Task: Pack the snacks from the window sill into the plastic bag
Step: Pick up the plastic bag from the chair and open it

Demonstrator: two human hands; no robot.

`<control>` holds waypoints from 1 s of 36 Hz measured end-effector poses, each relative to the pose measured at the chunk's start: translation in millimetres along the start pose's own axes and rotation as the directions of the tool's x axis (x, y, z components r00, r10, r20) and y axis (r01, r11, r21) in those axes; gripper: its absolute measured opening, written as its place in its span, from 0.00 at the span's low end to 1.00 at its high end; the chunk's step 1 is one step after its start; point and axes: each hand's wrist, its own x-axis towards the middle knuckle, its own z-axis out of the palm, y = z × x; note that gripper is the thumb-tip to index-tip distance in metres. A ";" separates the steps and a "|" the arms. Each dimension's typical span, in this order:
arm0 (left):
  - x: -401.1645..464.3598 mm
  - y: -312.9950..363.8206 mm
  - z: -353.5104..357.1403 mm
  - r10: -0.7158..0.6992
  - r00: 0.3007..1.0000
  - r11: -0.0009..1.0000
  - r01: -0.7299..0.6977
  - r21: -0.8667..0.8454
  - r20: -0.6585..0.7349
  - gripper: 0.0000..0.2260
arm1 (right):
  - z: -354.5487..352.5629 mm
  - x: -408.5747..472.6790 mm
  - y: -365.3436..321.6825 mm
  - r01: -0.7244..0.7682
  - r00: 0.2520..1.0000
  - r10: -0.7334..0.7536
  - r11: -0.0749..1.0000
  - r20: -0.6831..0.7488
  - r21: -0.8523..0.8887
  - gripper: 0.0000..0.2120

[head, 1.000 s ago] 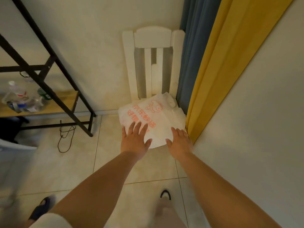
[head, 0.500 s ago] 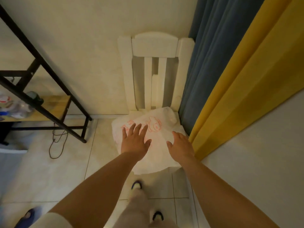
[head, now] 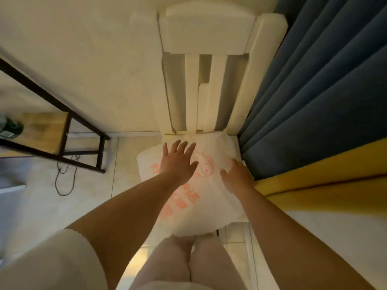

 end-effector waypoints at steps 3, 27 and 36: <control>26.9 0.6 13.3 -0.005 1.000 1.000 0.006 -0.017 0.023 0.28 | 5.0 28.3 -0.3 -0.001 0.999 0.002 1.000 0.035 -0.019 0.24; 122.9 8.5 120.1 -0.242 0.826 0.581 0.544 -0.605 0.509 0.31 | 88.8 197.1 21.2 -0.199 0.929 0.037 0.890 0.369 0.410 0.19; 100.0 45.0 92.7 -0.063 0.871 0.631 0.412 -0.658 0.486 0.24 | 58.9 151.7 -15.1 -0.233 0.902 -0.035 0.801 0.431 0.552 0.07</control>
